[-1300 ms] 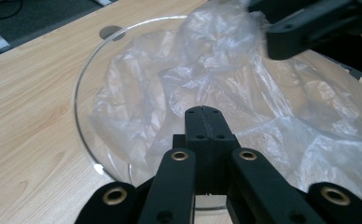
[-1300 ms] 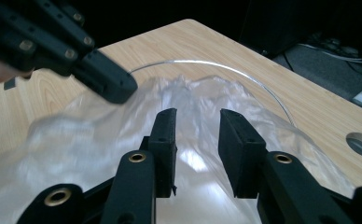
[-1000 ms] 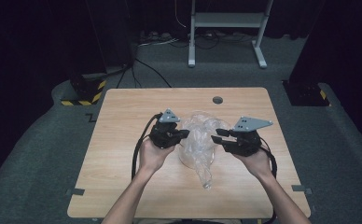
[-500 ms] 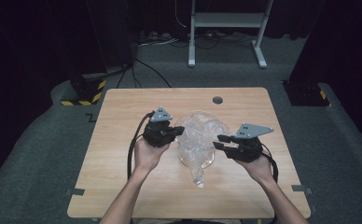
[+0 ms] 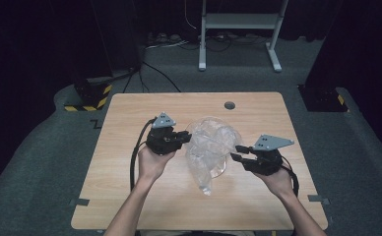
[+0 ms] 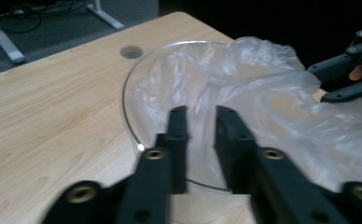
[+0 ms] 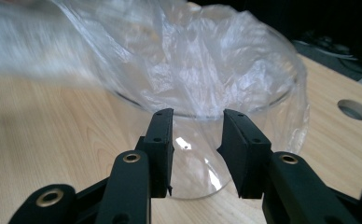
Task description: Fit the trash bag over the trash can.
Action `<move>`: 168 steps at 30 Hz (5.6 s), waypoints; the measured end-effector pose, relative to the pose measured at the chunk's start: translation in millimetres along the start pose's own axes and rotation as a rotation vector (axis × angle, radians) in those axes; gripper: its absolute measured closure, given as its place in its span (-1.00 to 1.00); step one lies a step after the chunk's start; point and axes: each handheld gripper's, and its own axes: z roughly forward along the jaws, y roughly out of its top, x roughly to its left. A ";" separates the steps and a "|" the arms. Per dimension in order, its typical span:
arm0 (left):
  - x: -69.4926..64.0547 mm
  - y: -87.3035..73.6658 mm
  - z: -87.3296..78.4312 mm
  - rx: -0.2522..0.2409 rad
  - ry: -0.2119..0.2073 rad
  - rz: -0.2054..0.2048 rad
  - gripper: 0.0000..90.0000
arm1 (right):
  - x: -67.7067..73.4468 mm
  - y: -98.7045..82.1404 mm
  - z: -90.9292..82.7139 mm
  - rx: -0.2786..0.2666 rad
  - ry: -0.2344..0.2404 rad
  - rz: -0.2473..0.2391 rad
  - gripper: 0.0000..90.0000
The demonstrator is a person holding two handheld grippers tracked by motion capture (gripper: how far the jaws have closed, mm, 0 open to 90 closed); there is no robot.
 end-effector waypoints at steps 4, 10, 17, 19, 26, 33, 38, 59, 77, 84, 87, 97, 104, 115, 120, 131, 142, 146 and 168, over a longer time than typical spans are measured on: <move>-8.5 -3.0 -9.6 -0.040 0.002 -0.041 0.17 | 0.3 4.1 -8.4 -0.041 -0.022 -0.001 0.41; -31.0 -14.5 -24.9 -0.063 -0.006 -0.057 -0.08 | 0.4 10.3 -10.2 -0.053 -0.036 -0.009 0.61; -46.3 -25.6 -20.8 0.005 0.053 -0.049 -0.13 | 6.0 15.8 -6.4 -0.080 -0.041 -0.020 0.60; -48.4 -28.3 -17.6 0.031 0.066 -0.041 -0.01 | 7.1 17.8 -6.7 -0.090 -0.032 -0.013 0.53; -54.5 -32.7 -6.5 0.092 0.064 0.018 0.59 | 12.8 22.3 -8.5 -0.104 0.035 -0.006 0.49; -53.4 -32.3 -1.7 0.100 0.053 0.022 0.81 | 22.4 27.9 -4.4 -0.111 0.081 -0.047 0.47; -52.7 -32.2 -1.3 0.102 0.058 0.027 0.85 | 28.4 31.7 3.5 -0.102 0.128 -0.071 0.48; -25.4 -28.8 -15.9 0.001 0.174 0.025 0.90 | 26.8 -11.1 10.7 0.050 0.132 -0.147 1.00; -8.5 -22.1 -9.0 0.004 0.180 -0.028 0.46 | 39.9 10.7 -17.5 -0.039 0.090 -0.147 0.53; -10.9 -27.9 -6.2 0.024 0.205 -0.039 0.40 | 38.4 26.0 -22.8 -0.105 0.001 -0.159 0.47; -14.1 -32.0 -8.8 0.010 0.210 -0.047 0.31 | 31.2 29.7 -20.7 -0.127 -0.029 -0.125 0.47; -13.9 -48.1 -1.3 0.046 0.277 -0.002 0.53 | -20.5 26.5 3.7 -0.079 -0.083 0.080 0.55; 3.3 -47.2 7.6 0.016 0.319 -0.030 0.56 | -41.3 8.2 12.6 -0.069 -0.088 0.166 0.52; 16.1 -47.2 15.9 0.011 0.315 -0.056 0.56 | -47.3 -20.6 15.7 -0.042 -0.063 0.199 0.46; 17.3 -47.7 17.8 0.025 0.318 -0.049 0.55 | -50.7 -33.0 27.7 -0.004 -0.064 0.212 0.46; 30.5 -33.7 19.5 0.017 0.317 -0.056 0.55 | -55.2 -33.5 27.0 -0.043 -0.062 0.244 0.37; 37.0 -25.0 22.8 0.007 0.282 -0.094 0.58 | -36.3 -21.4 2.6 -0.129 0.021 0.201 0.41; 37.0 -21.0 24.9 0.015 0.254 -0.096 0.70 | -26.8 -12.2 1.0 -0.130 0.036 0.153 0.64; 52.3 -9.8 44.4 0.030 0.176 -0.134 0.96 | -62.8 0.8 29.7 -0.125 -0.052 0.278 0.96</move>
